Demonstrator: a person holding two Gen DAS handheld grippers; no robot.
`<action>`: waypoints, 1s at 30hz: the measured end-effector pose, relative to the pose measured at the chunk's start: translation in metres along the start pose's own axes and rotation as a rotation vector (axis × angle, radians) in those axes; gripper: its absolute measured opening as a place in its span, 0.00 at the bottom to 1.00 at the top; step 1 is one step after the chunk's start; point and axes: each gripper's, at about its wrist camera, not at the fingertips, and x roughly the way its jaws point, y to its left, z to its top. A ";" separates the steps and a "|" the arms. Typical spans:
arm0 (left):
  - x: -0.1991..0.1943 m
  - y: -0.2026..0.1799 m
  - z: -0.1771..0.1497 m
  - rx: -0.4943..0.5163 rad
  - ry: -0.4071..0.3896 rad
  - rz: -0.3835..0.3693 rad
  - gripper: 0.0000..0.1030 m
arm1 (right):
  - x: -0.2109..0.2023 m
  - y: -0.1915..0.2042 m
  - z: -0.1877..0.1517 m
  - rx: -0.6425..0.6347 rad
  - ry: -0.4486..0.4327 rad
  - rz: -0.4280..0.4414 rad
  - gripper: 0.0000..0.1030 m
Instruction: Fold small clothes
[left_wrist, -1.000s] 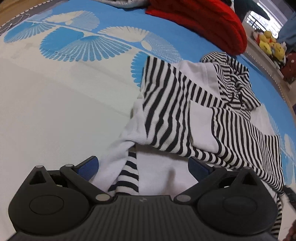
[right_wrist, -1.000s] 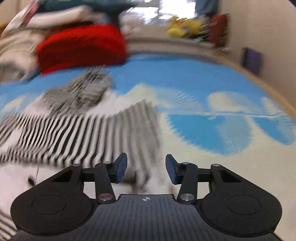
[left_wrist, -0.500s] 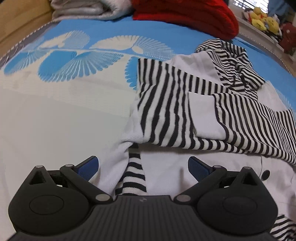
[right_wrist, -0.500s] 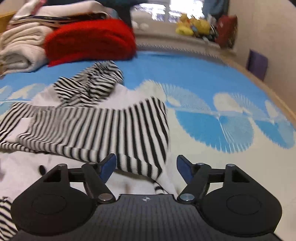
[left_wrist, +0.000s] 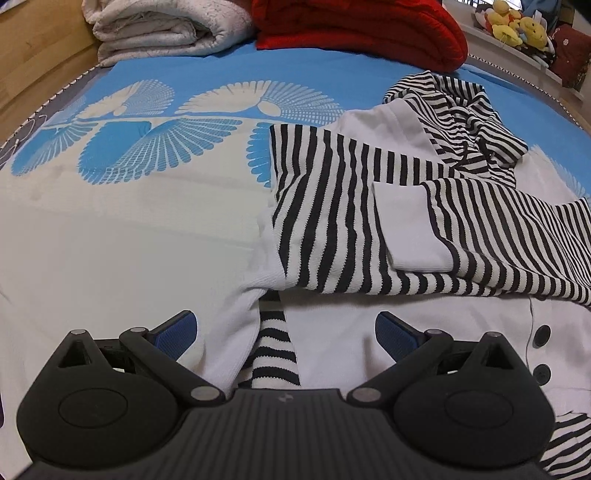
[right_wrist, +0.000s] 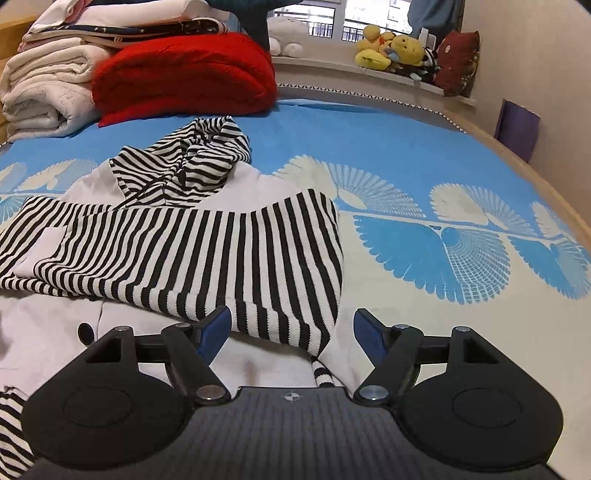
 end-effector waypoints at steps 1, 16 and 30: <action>0.000 0.000 0.000 0.000 0.000 0.001 1.00 | 0.000 0.001 0.000 -0.003 0.002 0.002 0.72; -0.003 0.075 0.057 -0.145 -0.073 0.110 1.00 | -0.004 -0.026 0.050 0.168 -0.070 0.090 0.74; 0.031 0.126 0.068 -0.218 0.015 0.130 1.00 | 0.232 0.053 0.260 0.329 -0.010 0.082 0.87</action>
